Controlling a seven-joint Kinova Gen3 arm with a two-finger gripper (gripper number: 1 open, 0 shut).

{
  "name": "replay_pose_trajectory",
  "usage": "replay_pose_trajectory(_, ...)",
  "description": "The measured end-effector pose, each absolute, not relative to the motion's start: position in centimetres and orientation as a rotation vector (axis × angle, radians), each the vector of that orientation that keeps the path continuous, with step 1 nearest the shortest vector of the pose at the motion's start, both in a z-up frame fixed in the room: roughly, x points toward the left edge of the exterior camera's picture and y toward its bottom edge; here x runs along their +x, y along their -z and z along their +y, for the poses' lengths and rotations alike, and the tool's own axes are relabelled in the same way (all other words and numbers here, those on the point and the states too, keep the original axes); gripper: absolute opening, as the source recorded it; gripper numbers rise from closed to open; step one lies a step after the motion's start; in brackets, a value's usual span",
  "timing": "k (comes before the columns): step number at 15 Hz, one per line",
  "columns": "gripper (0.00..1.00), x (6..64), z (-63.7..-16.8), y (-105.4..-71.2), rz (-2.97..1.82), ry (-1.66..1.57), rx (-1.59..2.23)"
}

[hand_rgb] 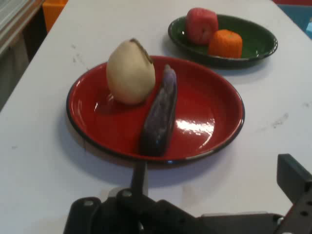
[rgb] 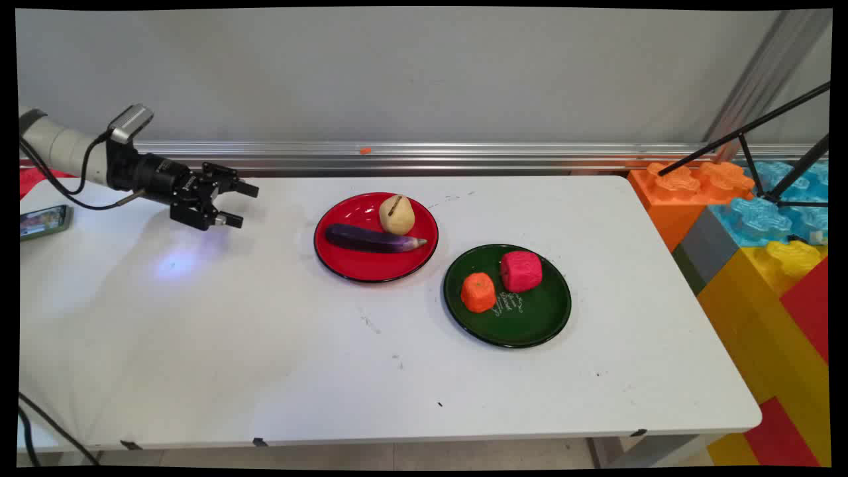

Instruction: Pick up the eggplant from the red plate

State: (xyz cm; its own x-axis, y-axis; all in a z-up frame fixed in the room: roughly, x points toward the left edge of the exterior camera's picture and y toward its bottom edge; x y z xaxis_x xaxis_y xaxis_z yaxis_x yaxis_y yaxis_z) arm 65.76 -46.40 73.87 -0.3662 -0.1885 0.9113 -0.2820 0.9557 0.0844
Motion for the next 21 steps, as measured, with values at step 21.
replay_pose_trajectory(21, 1.00, 52.1, -54.3, -73.2, -1.998, -0.157, 0.131)
